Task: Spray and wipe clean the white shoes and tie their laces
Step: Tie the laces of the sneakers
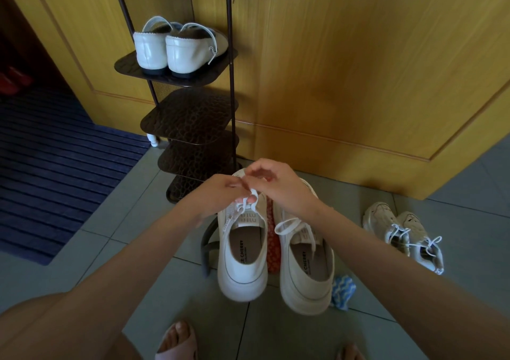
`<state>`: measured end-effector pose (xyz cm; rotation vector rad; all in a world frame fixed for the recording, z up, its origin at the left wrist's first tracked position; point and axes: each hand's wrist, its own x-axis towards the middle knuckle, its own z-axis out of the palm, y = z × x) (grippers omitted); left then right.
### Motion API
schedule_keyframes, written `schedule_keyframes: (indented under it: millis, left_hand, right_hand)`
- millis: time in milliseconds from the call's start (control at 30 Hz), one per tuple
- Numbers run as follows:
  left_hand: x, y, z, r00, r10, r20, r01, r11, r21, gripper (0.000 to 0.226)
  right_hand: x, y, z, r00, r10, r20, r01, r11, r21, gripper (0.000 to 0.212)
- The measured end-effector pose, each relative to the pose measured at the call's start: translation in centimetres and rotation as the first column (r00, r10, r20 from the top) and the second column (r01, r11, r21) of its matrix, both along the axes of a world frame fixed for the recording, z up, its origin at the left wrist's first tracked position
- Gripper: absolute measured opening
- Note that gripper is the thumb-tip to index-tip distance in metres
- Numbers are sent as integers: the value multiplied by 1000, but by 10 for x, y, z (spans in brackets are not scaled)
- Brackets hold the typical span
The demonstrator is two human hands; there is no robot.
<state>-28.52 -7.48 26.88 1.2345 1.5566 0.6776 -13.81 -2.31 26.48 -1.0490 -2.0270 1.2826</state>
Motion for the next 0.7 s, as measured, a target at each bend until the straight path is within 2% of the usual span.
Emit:
schedule_keyframes:
  millis: [100,200,300,367,500,600,700]
  left_hand:
    - [-1,-1,2,1000,-29,2,29,999,-21,26]
    - [-3,-2,-3,998,60,-1,-60,997,46,27]
    - [-7,-2,-7,990,125,62,-127,991,28,19]
    - [-9,-1,-7,980,145,134,-145,989,-14,19]
    - [-10,1,-7,955,170,244,-140,981,-137,25]
    - [-12,3,-9,954,193,231,-155,973,-174,38]
    - [-11,2,-9,963,179,202,-151,978,-147,36]
  right_hand:
    - [0,1,0,994,-15,108,4,995,104,7]
    - [3,4,-1,987,-25,161,0,988,152,18]
    - [9,7,0,968,-20,250,-35,976,214,20]
    - [15,6,2,968,2,250,-45,985,167,17]
    - [21,0,3,985,92,145,-92,996,-5,7]
    - [24,-2,2,983,132,125,-128,991,-35,8]
    - [26,0,2,985,133,111,-123,988,-98,14]
